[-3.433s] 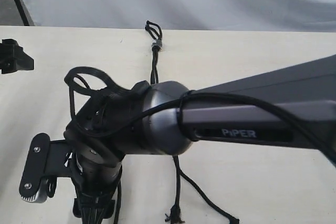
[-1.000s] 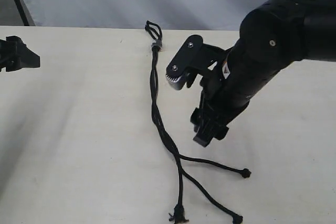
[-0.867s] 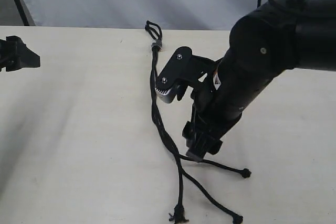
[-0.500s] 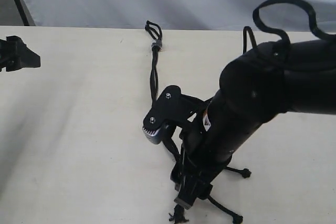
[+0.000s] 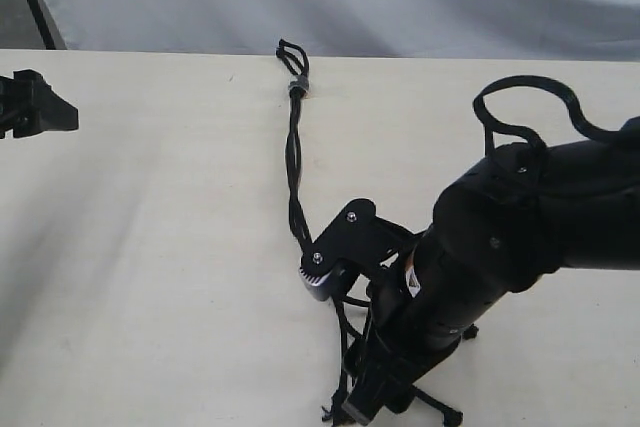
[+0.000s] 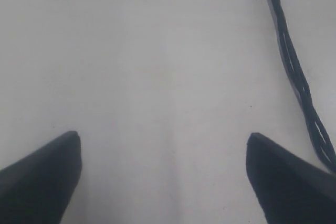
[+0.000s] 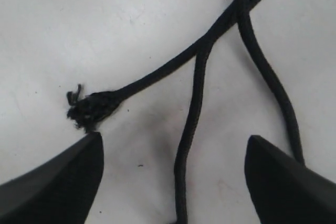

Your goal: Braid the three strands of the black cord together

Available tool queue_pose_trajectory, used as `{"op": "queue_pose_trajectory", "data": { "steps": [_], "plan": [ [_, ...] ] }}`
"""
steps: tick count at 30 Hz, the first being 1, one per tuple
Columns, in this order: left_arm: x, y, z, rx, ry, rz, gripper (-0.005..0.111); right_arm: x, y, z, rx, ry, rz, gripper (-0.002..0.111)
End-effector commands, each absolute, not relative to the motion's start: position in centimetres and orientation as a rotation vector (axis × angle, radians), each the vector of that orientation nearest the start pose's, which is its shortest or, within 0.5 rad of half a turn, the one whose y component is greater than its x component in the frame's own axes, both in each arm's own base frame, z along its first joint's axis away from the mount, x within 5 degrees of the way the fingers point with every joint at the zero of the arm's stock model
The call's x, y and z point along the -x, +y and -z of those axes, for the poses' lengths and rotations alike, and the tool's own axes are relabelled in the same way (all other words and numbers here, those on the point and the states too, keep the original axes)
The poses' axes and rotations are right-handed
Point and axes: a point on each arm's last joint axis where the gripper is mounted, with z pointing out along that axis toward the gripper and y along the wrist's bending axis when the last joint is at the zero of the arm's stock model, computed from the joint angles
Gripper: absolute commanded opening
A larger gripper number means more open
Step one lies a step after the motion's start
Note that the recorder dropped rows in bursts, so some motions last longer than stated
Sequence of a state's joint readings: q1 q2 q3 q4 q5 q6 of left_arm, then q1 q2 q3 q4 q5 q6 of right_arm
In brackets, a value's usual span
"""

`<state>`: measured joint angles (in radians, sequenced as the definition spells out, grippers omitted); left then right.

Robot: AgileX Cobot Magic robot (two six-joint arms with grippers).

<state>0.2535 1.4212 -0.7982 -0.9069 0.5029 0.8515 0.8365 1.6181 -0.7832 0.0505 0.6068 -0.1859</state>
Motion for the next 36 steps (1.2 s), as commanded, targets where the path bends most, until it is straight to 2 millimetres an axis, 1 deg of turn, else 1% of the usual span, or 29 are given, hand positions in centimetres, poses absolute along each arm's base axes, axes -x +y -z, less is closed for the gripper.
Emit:
{"op": "queue_pose_trajectory", "data": {
  "steps": [1,4,8,10,12,13,14,15,16,17,18,19,20,21,22,23,24,25,26,29,30,31,33,36],
  "plan": [
    [-28.0,3.6,-22.9,0.143,2.386,0.372,0.08,-17.1,19.9,-15.1,1.416,2.625,-0.168,0.071],
    [-28.2,3.7,-22.5,0.155,2.394,0.376,0.08,-16.6,19.5,-14.3,1.455,2.625,-0.184,0.071],
    [-28.3,3.7,-22.5,0.147,2.391,0.384,0.08,-16.7,19.5,-13.1,1.467,2.61,-0.169,0.071],
    [-28.3,3.7,-22.5,0.147,2.391,0.384,0.08,-16.8,19.5,-12.2,1.51,2.6,-0.154,0.067],
    [-28.3,3.7,-22.5,0.145,2.391,0.383,0.08,-16.9,19.4,-11.1,1.577,2.599,-0.105,0.055],
    [-28.3,3.7,-22.5,0.141,2.391,0.382,0.08,-17.0,19.2,-10.6,1.633,2.582,-0.063,0.044],
    [-28.3,3.7,-22.5,0.134,2.391,0.379,0.08,-17.2,19.1,-10.3,1.642,2.607,-0.022,0.019],
    [-28.3,3.7,-22.5,0.134,2.391,0.379,0.08,-17.2,19.3,-10.7,1.626,2.621,-0.026,0.006],
    [-28.3,3.7,-22.5,0.134,2.391,0.379,0.08,-17.3,19.8,-12.1,1.628,2.614,-0.029,0.001],
    [-28.3,3.7,-22.5,0.134,2.391,0.379,0.08,-17.3,20.3,-13.1,1.637,2.595,-0.035,0.001],
    [-28.3,3.7,-22.5,0.134,2.391,0.379,0.08,-17.3,21.2,-15.4,1.66,2.541,-0.043,0.0],
    [-28.3,3.7,-22.5,0.134,2.391,0.379,0.08,-17.4,21.7,-16.7,1.684,2.493,-0.027,0.0],
    [-28.3,3.7,-22.5,0.134,2.391,0.379,0.08,-18.1,22.0,-18.6,1.734,2.398,0.05,0.0],
    [-28.3,3.7,-22.5,0.134,2.391,0.379,0.08,-19.1,22.1,-19.9,1.785,2.287,0.172,0.0],
    [-28.3,3.7,-22.5,0.134,2.391,0.379,0.08,-19.7,22.0,-20.1,1.818,2.223,0.253,0.0],
    [-28.3,3.6,-22.5,0.133,2.392,0.381,0.08,-20.7,21.8,-19.8,1.892,2.086,0.393,0.0],
    [-28.3,3.6,-22.5,0.133,2.392,0.381,0.08,-21.1,21.9,-19.3,1.944,2.002,0.463,0.0],
    [-28.3,3.6,-22.5,0.133,2.392,0.381,0.08,-21.8,22.2,-18.3,2.023,1.874,0.527,0.0],
    [-28.3,3.6,-22.5,0.133,2.392,0.381,0.08,-22.0,22.5,-17.2,2.072,1.819,0.548,0.0],
    [-28.3,3.6,-22.5,0.13,2.392,0.382,0.08,-23.2,23.4,-13.2,2.296,1.577,0.663,0.0],
    [-28.3,3.6,-22.5,0.128,2.392,0.381,0.08,-23.4,23.5,-12.7,2.331,1.521,0.695,0.0],
    [-28.3,3.6,-22.5,0.128,2.392,0.381,0.08,-23.8,23.5,-11.9,2.359,1.485,0.715,0.0],
    [-28.3,3.6,-22.5,0.128,2.392,0.381,0.08,-24.4,23.2,-10.6,2.387,1.469,0.699,0.0],
    [-28.3,3.6,-22.5,0.127,2.392,0.381,0.08,-25.1,22.5,-9.1,2.393,1.528,0.658,0.0]
  ]
}}
